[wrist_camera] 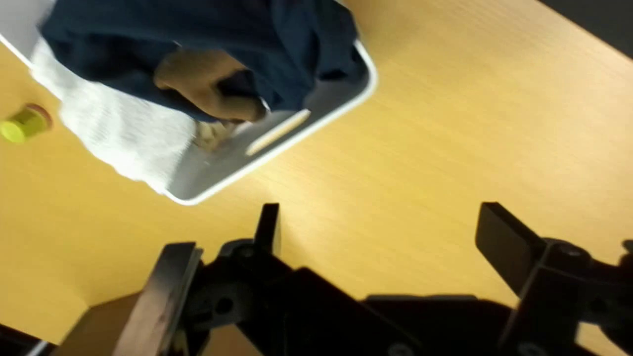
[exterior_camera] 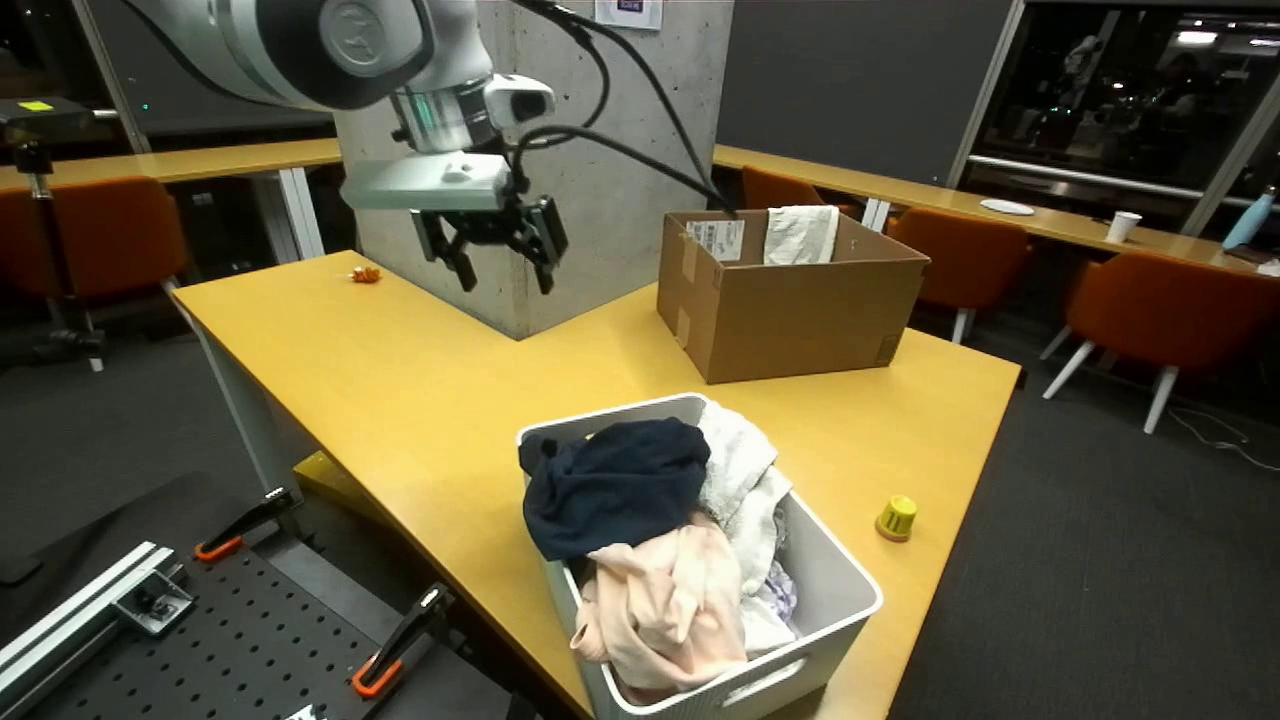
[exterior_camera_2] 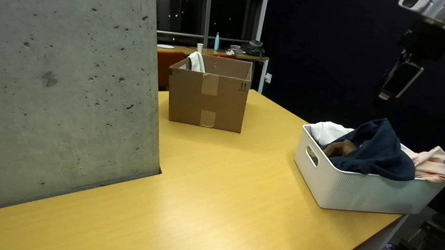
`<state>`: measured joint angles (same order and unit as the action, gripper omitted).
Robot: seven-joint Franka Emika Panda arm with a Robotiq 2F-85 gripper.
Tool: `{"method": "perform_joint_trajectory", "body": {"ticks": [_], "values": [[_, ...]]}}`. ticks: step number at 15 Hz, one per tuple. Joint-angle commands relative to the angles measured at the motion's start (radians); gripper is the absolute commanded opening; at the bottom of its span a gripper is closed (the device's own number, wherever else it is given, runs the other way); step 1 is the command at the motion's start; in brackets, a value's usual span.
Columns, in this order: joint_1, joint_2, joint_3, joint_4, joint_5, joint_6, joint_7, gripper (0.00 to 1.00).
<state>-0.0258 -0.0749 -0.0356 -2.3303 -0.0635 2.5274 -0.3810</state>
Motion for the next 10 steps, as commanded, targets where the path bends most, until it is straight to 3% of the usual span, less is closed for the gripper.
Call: {"method": "perform_joint_trajectory", "body": {"ticks": [1,4,10], "values": [[0.086,0.045,0.051,0.035,0.137,0.014,-0.072,1.0],[0.123,0.093,0.084,0.063,0.21,0.02,-0.111,1.0],[0.113,0.156,0.116,0.104,0.268,0.015,-0.183,1.0]]}}
